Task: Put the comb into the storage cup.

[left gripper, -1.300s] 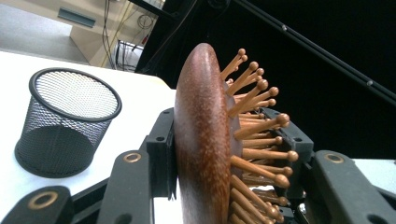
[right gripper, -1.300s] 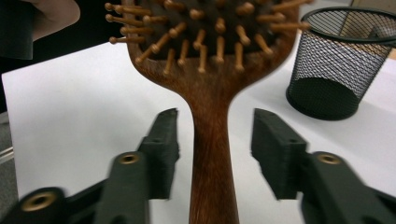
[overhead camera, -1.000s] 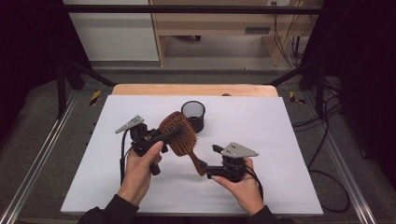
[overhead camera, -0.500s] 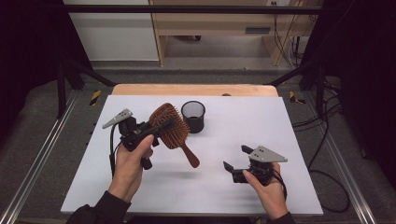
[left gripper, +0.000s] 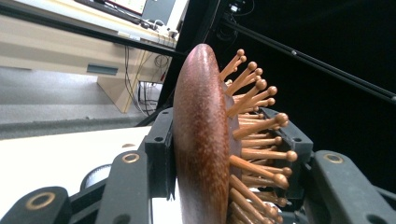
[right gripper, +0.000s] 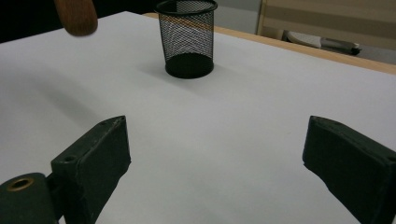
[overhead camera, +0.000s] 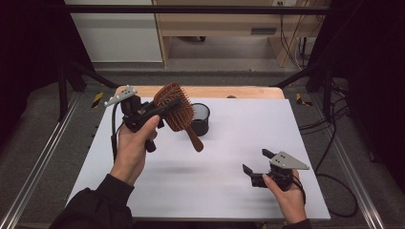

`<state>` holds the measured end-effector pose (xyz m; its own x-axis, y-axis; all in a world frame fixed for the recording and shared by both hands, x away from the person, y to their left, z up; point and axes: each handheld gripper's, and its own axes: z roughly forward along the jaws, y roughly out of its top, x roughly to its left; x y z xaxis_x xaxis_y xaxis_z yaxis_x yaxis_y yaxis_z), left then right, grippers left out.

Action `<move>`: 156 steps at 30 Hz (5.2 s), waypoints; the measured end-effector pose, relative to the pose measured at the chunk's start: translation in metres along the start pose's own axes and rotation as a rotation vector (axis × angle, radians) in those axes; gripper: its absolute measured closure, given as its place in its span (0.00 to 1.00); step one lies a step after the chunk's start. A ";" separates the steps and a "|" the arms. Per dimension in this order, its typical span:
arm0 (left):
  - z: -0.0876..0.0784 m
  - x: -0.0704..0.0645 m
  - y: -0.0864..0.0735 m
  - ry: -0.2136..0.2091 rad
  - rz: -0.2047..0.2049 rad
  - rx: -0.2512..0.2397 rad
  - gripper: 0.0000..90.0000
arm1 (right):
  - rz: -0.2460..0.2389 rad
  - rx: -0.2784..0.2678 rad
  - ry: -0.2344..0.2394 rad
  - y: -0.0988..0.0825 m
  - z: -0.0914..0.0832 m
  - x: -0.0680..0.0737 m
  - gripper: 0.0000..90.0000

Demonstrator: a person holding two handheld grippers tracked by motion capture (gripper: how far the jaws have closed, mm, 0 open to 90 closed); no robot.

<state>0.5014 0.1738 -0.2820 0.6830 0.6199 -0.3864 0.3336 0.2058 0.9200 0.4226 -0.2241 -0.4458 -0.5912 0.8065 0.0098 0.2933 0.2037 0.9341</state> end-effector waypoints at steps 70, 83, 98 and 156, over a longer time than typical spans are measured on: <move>0.081 0.008 0.052 0.143 0.122 -0.040 0.57 | 0.005 -0.077 -0.078 0.009 0.003 0.000 0.08; 0.083 0.012 0.055 0.169 0.127 -0.035 0.56 | 0.034 -0.109 -0.075 0.010 -0.001 -0.003 0.08; 0.085 0.021 0.054 0.204 0.123 -0.044 0.56 | 0.051 -0.120 -0.084 0.009 -0.005 -0.007 0.08; 0.107 0.048 0.008 0.230 0.146 0.014 0.56 | 0.038 -0.103 -0.067 0.006 -0.003 -0.005 0.07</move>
<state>0.6065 0.1240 -0.3002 0.5598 0.7980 -0.2233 0.2527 0.0922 0.9631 0.4248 -0.2286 -0.4388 -0.5288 0.8484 0.0249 0.2332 0.1170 0.9654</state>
